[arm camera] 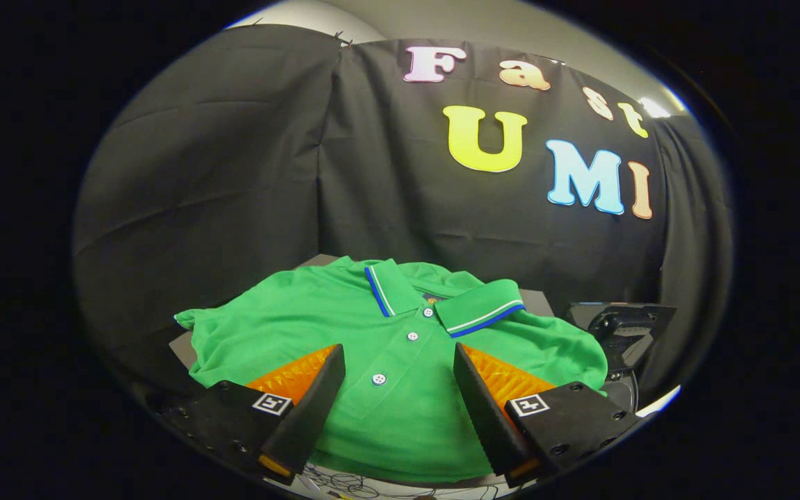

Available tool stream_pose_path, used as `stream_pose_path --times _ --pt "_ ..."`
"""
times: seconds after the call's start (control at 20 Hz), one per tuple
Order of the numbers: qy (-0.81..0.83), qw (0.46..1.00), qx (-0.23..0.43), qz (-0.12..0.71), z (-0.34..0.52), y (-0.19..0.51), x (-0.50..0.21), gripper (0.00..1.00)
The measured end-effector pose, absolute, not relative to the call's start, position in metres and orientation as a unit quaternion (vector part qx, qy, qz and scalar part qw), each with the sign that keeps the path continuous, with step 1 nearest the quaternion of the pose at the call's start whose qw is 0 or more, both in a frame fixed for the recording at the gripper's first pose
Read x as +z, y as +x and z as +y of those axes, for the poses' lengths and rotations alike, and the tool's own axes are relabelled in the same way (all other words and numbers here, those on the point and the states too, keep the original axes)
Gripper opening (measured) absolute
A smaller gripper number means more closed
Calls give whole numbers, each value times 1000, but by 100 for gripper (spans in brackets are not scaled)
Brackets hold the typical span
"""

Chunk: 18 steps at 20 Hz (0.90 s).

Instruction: Put the clothes into the washing machine and then close the washing machine lid.

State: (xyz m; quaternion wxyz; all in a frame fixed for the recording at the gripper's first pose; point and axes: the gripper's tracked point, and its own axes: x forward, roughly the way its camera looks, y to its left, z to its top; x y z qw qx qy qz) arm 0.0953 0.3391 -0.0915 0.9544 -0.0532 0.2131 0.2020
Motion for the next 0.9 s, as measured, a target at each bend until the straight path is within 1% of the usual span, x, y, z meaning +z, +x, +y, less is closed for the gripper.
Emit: stream_pose_path --times 0.15,0.55,0.7,0.8,0.9 --pt "-58 951 197 232 341 94 -103 98" --pt "-32 945 202 257 347 92 -108 96" --pt "-38 941 204 266 350 92 -109 63" --pt "-32 946 194 258 348 93 -105 42" --pt "-39 947 191 255 352 92 -107 42"
